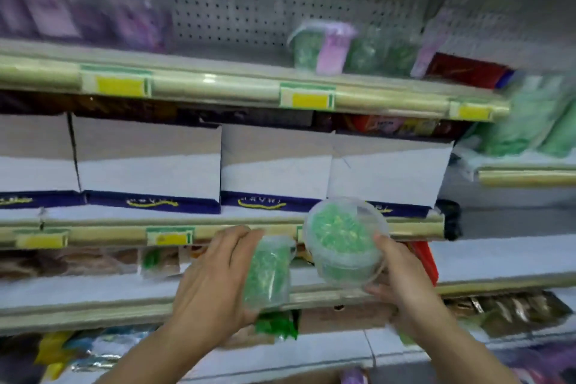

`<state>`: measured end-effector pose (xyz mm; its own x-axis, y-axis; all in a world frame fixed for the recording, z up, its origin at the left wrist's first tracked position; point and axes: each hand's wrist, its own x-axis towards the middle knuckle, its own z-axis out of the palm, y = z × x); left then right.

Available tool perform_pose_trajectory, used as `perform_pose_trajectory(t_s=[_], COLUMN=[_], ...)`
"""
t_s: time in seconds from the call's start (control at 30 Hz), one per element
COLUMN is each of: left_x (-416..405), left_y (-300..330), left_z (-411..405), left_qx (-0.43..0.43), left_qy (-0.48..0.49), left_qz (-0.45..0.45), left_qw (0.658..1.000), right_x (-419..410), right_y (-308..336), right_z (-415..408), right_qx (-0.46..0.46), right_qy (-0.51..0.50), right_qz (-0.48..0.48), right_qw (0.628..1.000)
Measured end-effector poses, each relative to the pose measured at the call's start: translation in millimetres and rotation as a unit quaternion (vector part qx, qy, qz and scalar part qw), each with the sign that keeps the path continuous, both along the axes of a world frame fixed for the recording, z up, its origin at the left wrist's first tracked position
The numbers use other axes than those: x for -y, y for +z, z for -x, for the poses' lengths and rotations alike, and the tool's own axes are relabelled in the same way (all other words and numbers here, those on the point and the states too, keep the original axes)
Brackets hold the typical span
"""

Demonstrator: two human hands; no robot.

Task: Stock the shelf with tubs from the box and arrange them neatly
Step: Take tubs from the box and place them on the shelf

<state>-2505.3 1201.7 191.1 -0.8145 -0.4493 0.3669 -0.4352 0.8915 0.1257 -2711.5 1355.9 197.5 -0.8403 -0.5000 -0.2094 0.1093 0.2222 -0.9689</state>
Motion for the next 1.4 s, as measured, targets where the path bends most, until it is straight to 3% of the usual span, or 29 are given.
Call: perform_pose_trajectory(t_s=[0.23,0.5,0.8,1.13,1.2,1.27,1.33,1.4], left_x=[6,17,36,87,92,95,101,109], left_y=[111,187,230,239,242,248,253,256], left_z=[-1,16,71,118,121,122,124,127], left_qx=[-0.065,-0.122,-0.148,-0.133,-0.152,-0.159,-0.159,-0.159], left_qy=[-0.024,-0.016,0.033,0.061,0.060,0.049,0.042,0.041], left_qz=[0.081,0.159,0.192,0.208,0.205,0.207,0.214,0.210], left_qw=[0.994,0.979,0.970,0.967,0.965,0.964,0.963,0.964], right_x=[4,25,69,102,106,105,101,98], right_y=[111,195,231,223,220,217,216,217], right_z=[-1,38,106,143,146,145,144,139], right_qx=[-0.075,-0.059,-0.002,0.027,-0.019,-0.129,-0.266,-0.377], right_qy=[0.013,0.013,0.007,0.062,0.061,0.032,-0.024,-0.053], right_qz=[0.053,0.137,0.178,0.142,0.079,-0.023,-0.067,-0.047], right_qw=[0.996,0.989,0.984,0.988,0.995,0.991,0.961,0.924])
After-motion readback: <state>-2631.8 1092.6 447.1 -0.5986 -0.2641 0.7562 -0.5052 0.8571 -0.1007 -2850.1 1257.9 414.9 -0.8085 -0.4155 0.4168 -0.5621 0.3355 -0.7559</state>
